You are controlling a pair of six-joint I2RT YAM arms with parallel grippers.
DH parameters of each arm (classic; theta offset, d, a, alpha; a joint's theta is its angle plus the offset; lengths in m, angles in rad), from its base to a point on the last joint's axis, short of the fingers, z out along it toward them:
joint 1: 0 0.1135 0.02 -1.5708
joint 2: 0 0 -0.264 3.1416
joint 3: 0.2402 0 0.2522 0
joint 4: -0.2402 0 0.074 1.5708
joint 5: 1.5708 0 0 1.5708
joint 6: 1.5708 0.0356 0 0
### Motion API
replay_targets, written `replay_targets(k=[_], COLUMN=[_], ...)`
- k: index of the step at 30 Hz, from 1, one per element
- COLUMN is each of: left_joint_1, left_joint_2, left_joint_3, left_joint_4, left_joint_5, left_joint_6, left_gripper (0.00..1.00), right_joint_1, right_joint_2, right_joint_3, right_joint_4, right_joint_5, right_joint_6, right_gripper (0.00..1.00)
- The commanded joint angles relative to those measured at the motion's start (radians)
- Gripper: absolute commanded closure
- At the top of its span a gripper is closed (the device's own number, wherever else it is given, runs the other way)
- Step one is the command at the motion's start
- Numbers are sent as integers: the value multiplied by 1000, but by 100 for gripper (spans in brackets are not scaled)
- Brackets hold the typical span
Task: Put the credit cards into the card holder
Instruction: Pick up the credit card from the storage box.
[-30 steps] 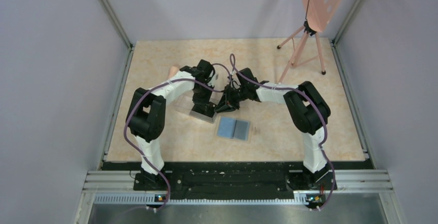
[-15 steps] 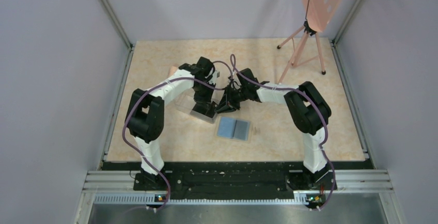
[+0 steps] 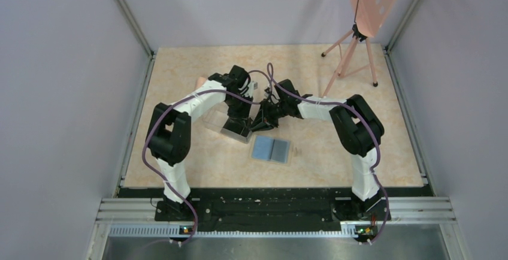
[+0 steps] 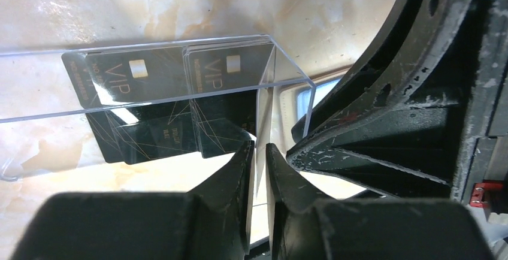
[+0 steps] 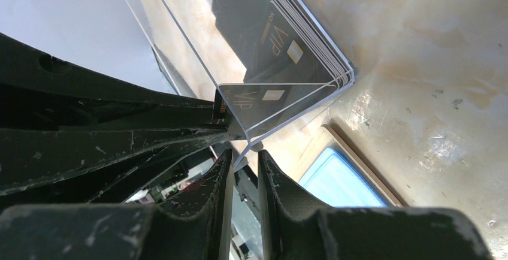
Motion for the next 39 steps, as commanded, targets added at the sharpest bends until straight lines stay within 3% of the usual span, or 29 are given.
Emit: replay_targets(k=[1, 4, 16, 33, 39], left_joint_1=[-3, -4, -3, 15, 49], left_joint_2=[4, 5, -95, -392, -455], left_joint_3=[-10, -11, 38, -52, -104], left_joint_4=[13, 10, 18, 113, 152], left_joint_5=[-16, -30, -78, -122, -32], left_joint_6=[-3, -4, -33, -167, -217], left_gripper=[86, 100, 100, 100, 100], right_joint_1=[2, 2, 2, -6, -18], right_joint_2=[-21, -22, -80, -326, -443], right_joint_3=[-30, -28, -28, -133, -222], right_joint_4=[-44, -44, -31, 43, 79], right_joint_5=[51, 51, 79, 176, 194], right_joint_6=[-30, -29, -29, -34, -27], right_gripper=[81, 81, 77, 46, 40])
